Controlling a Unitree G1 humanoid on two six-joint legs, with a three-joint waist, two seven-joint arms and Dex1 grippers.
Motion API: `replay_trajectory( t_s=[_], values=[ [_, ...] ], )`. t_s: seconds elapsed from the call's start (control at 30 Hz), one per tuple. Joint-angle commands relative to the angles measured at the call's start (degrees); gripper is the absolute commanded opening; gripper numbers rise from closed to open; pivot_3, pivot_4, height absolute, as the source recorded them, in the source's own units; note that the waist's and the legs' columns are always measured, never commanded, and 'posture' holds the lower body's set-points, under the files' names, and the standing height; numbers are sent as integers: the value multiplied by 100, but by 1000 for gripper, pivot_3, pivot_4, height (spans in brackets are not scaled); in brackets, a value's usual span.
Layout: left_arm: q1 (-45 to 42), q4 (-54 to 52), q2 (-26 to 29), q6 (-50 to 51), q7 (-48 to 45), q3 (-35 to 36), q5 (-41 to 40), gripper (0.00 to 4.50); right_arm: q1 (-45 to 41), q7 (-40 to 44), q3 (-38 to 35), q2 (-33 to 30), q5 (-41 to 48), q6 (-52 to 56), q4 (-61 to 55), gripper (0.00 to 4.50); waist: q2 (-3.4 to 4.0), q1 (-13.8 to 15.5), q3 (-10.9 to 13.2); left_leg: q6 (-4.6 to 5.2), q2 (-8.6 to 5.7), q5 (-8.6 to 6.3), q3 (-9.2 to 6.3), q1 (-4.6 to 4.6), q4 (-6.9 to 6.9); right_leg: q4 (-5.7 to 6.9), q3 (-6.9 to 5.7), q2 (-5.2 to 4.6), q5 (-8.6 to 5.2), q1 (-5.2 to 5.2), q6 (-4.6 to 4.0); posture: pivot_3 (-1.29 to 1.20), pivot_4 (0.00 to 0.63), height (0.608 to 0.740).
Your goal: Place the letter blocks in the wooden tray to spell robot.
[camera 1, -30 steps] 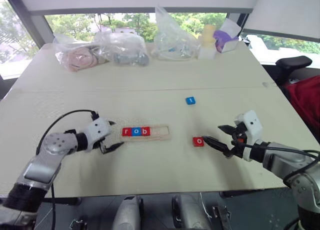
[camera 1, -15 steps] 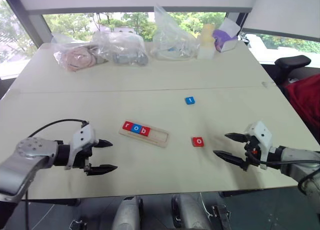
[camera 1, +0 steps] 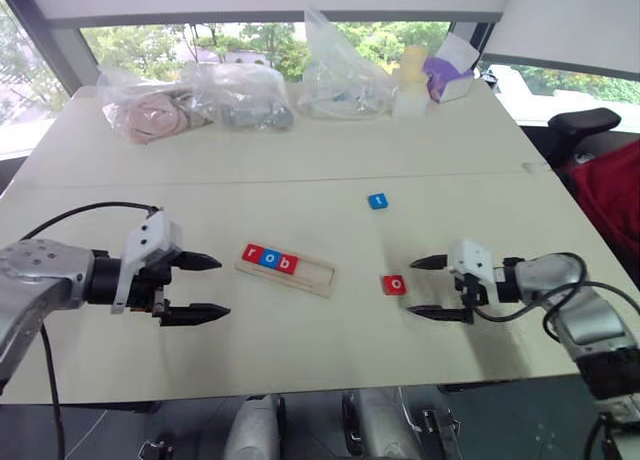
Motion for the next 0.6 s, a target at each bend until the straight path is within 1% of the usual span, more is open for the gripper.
replay_trajectory(
  t_s=[0.03, 0.07, 0.1, 0.17, 0.33, 0.47, 0.5, 0.6],
  values=[
    [-50, -192, -86, 54, 116, 23, -117, 4500, -356, -5, 85, 241, -217, -471, 564, 4437, -2, -2, 0, 0, 0, 0, 0, 2, 4, 1, 0, 0, 1, 3, -1, 0, 150, 735],
    [-2, -180, -102, 31, 134, 7, -71, 4500, -410, 4, 93, 316, -230, -553, 711, 4437, -2, -11, 0, 0, 0, 0, -1, 2, 7, 2, 0, 0, 2, 5, -2, 0, 150, 735],
    [78, -154, -100, 8, 140, 5, -13, 4500, -427, 86, 98, 360, -202, -588, 810, 4212, -2, -16, -1, 0, 0, 0, 0, 4, 7, 2, 0, 0, 4, 6, -5, 0, 150, 735],
    [282, -82, -33, -50, 105, 66, 100, 4500, -400, 207, 78, 396, -166, -659, 873, 3574, -1, -20, -1, 0, 1, 0, 1, 11, 6, 3, 1, 1, 4, 10, -5, 0, 150, 735],
    [467, 73, 18, -224, 58, 79, 284, 4500, -325, 132, 14, 502, -116, -591, 616, 1104, -2, -5, -2, 0, 3, 0, 1, 15, 6, 7, 1, 1, 4, 12, -6, 0, 150, 735],
    [442, 179, -23, -300, 36, 1, 339, 4500, -278, -53, -51, 560, -91, -480, 388, 1103, -2, -13, -2, -2, 3, 1, 4, 18, 7, 7, 2, -1, 6, 13, -9, 0, 150, 735],
    [426, 192, -20, -308, 29, -15, 349, 4500, -250, -68, -70, 554, -29, -343, 233, 1103, -2, -11, -2, -2, 3, 1, 3, 18, 6, 8, 2, -1, 6, 12, -10, 0, 150, 735],
    [342, 188, -7, -306, 11, -16, 337, 4500, -230, -331, -80, 592, 164, 503, -619, 1103, -1, -9, -1, -2, 4, 1, 3, 15, 3, 10, 2, 0, 6, 8, -9, 0, 150, 735]
  ],
)
